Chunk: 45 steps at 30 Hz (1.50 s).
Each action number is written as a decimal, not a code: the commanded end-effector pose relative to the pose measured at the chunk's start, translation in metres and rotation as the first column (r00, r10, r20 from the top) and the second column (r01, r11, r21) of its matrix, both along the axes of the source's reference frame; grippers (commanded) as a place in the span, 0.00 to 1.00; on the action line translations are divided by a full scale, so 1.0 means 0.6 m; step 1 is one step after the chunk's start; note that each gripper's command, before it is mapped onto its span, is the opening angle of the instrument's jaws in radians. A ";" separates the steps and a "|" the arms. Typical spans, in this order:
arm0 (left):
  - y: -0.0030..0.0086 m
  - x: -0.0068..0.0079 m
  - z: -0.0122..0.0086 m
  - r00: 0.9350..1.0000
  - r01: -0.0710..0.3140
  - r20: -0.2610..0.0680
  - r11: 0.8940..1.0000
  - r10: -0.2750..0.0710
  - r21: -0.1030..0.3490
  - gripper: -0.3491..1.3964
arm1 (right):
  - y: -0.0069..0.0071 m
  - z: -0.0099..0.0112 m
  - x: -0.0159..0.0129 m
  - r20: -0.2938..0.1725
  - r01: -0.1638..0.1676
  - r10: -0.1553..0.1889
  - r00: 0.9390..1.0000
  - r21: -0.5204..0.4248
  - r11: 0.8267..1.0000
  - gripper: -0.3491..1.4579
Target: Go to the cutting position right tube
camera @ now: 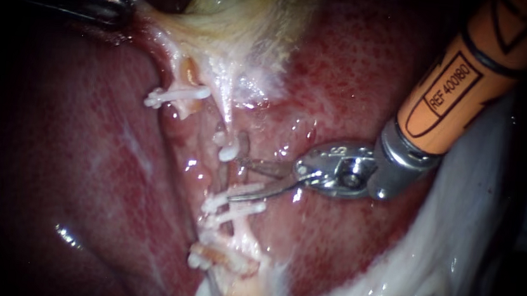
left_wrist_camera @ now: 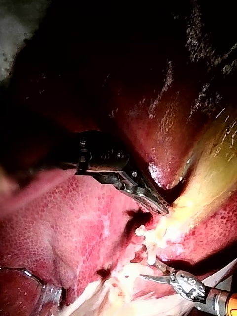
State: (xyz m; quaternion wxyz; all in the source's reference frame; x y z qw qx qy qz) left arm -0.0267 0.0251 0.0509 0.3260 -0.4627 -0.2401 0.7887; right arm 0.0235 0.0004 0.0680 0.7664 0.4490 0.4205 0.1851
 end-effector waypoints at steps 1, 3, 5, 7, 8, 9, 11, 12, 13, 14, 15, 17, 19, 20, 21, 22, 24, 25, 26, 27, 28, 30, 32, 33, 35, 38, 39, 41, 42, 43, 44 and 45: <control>0.0000 0.0000 -0.0001 1.000 0.001 0.000 1.000 -0.001 0.000 0.00 | 0.0001 0.0000 0.0002 -0.005 0.006 -0.006 1.000 0.010 1.000 0.98; -0.0001 -0.0002 -0.0001 1.000 0.001 -0.001 1.000 -0.001 0.000 0.00 | 0.0003 0.0001 0.0009 -0.016 0.015 -0.014 1.000 0.037 0.999 0.97; -0.0002 -0.0003 0.0000 1.000 0.002 -0.001 1.000 -0.002 -0.001 0.00 | 0.0004 0.0002 0.0017 -0.037 0.019 -0.017 0.999 0.059 0.998 0.97; -0.0003 -0.0003 0.0000 1.000 0.002 -0.002 1.000 -0.002 -0.001 0.00 | 0.0005 0.0002 0.0022 -0.061 0.019 -0.014 0.998 0.082 0.996 0.97; -0.0003 -0.0004 0.0000 1.000 0.002 -0.002 1.000 -0.002 -0.001 0.00 | 0.0005 0.0002 0.0024 -0.076 0.023 -0.017 0.997 0.086 0.996 0.97; -0.0003 -0.0004 -0.0001 1.000 0.002 -0.002 1.000 -0.002 -0.001 0.00 | 0.0005 0.0001 0.0025 -0.091 0.027 -0.017 0.996 0.102 0.994 0.97; -0.0003 -0.0004 -0.0001 1.000 0.003 -0.002 1.000 -0.003 -0.001 0.00 | 0.0003 0.0000 0.0026 -0.123 0.033 -0.018 0.992 0.122 0.992 0.97; -0.0003 -0.0005 -0.0001 1.000 0.003 -0.002 1.000 -0.003 -0.001 0.00 | 0.0002 -0.0002 0.0027 -0.142 0.040 -0.021 0.990 0.133 0.990 0.97; -0.0004 -0.0005 -0.0001 1.000 0.003 -0.002 1.000 -0.003 -0.001 0.00 | 0.0002 -0.0003 0.0029 -0.156 0.044 -0.021 0.988 0.144 0.989 0.97; -0.0004 -0.0006 0.0000 1.000 0.003 -0.003 1.000 -0.003 -0.002 0.00 | 0.0001 -0.0004 0.0031 -0.164 0.048 -0.023 0.986 0.152 0.987 0.97; -0.0004 -0.0006 0.0000 1.000 0.004 -0.003 1.000 -0.004 -0.002 0.00 | 0.0000 -0.0005 0.0034 -0.177 0.056 -0.028 0.984 0.155 0.986 0.97; -0.0005 -0.0007 0.0001 1.000 0.004 -0.003 1.000 -0.004 -0.002 0.00 | -0.0001 -0.0007 0.0041 -0.200 0.061 -0.027 0.979 0.168 0.984 0.97; -0.0005 -0.0008 0.0001 1.000 0.004 -0.003 1.000 -0.004 -0.002 0.00 | -0.0002 -0.0009 0.0048 -0.217 0.063 -0.021 0.976 0.187 0.980 0.96; -0.0005 -0.0008 0.0001 1.000 0.004 -0.003 1.000 -0.004 -0.002 0.00 | -0.0002 -0.0010 0.0052 -0.230 0.067 -0.022 0.973 0.192 0.979 0.96; -0.0005 -0.0009 0.0001 1.000 0.004 -0.003 1.000 -0.004 -0.002 0.00 | -0.0003 -0.0011 0.0058 -0.242 0.064 -0.015 0.970 0.197 0.978 0.95; -0.0005 -0.0009 0.0001 1.000 0.004 -0.003 1.000 -0.004 -0.002 0.00 | -0.0003 -0.0012 0.0062 -0.251 0.059 -0.007 0.968 0.201 0.978 0.95; -0.0005 -0.0009 0.0001 1.000 0.005 -0.004 1.000 -0.005 -0.002 0.00 | -0.0003 -0.0013 0.0069 -0.266 0.052 0.007 0.964 0.214 0.976 0.95; -0.0005 -0.0009 0.0002 1.000 0.005 -0.004 1.000 -0.005 -0.002 0.00 | -0.0003 -0.0014 0.0074 -0.274 0.047 0.015 0.962 0.218 0.975 0.95; -0.0005 -0.0009 0.0002 1.000 0.005 -0.004 1.000 -0.005 -0.002 0.00 | -0.0003 -0.0015 0.0078 -0.278 0.041 0.023 0.960 0.222 0.974 0.95; -0.0005 -0.0010 0.0002 1.000 0.005 -0.004 1.000 -0.005 -0.002 0.00 | -0.0003 -0.0015 0.0082 -0.284 0.037 0.029 0.958 0.226 0.974 0.94; -0.0005 -0.0010 0.0002 1.000 0.005 -0.004 1.000 -0.005 -0.002 0.00 | -0.0002 -0.0015 0.0087 -0.288 0.026 0.045 0.957 0.236 0.971 0.94; -0.0005 -0.0010 0.0002 1.000 0.005 -0.004 1.000 -0.005 -0.002 0.00 | -0.0001 -0.0015 0.0094 -0.295 0.014 0.060 0.954 0.242 0.970 0.94; -0.0005 -0.0010 0.0002 1.000 0.005 -0.004 1.000 -0.005 -0.002 0.00 | 0.0000 -0.0015 0.0100 -0.297 0.004 0.071 0.952 0.245 0.969 0.94; -0.0005 -0.0010 0.0002 1.000 0.005 -0.004 1.000 -0.005 -0.002 0.00 | 0.0000 -0.0015 0.0102 -0.298 -0.001 0.076 0.952 0.246 0.969 0.94; -0.0005 -0.0011 0.0002 1.000 0.005 -0.004 1.000 -0.005 -0.002 0.00 | 0.0000 -0.0014 0.0106 -0.296 -0.008 0.084 0.951 0.247 0.969 0.94; -0.0005 -0.0011 0.0002 1.000 0.005 -0.004 1.000 -0.005 -0.002 0.00 | 0.0001 -0.0015 0.0108 -0.297 -0.013 0.089 0.951 0.248 0.969 0.94; -0.0005 -0.0011 0.0002 1.000 0.005 -0.004 1.000 -0.005 -0.002 0.00 | 0.0002 -0.0017 0.0107 -0.297 -0.013 0.089 0.951 0.249 0.968 0.94; -0.0005 -0.0011 0.0002 1.000 0.005 -0.004 1.000 -0.005 -0.002 0.00 | 0.0003 -0.0025 0.0105 -0.298 -0.012 0.089 0.950 0.251 0.968 0.94; -0.0005 -0.0011 0.0002 1.000 0.005 -0.004 1.000 -0.005 -0.002 0.00 | 0.0004 -0.0030 0.0103 -0.298 -0.012 0.089 0.950 0.252 0.968 0.94; -0.0005 -0.0011 0.0002 1.000 0.005 -0.004 1.000 -0.005 -0.002 0.00 | 0.0006 -0.0035 0.0102 -0.299 -0.012 0.090 0.950 0.254 0.967 0.94; -0.0005 -0.0011 0.0002 1.000 0.005 -0.004 1.000 -0.005 -0.002 0.00 | 0.0008 -0.0044 0.0101 -0.299 -0.011 0.091 0.950 0.257 0.966 0.94; -0.0005 -0.0010 0.0002 1.000 0.005 -0.004 1.000 -0.005 -0.002 0.00 | 0.0011 -0.0051 0.0100 -0.300 -0.011 0.091 0.950 0.259 0.966 0.94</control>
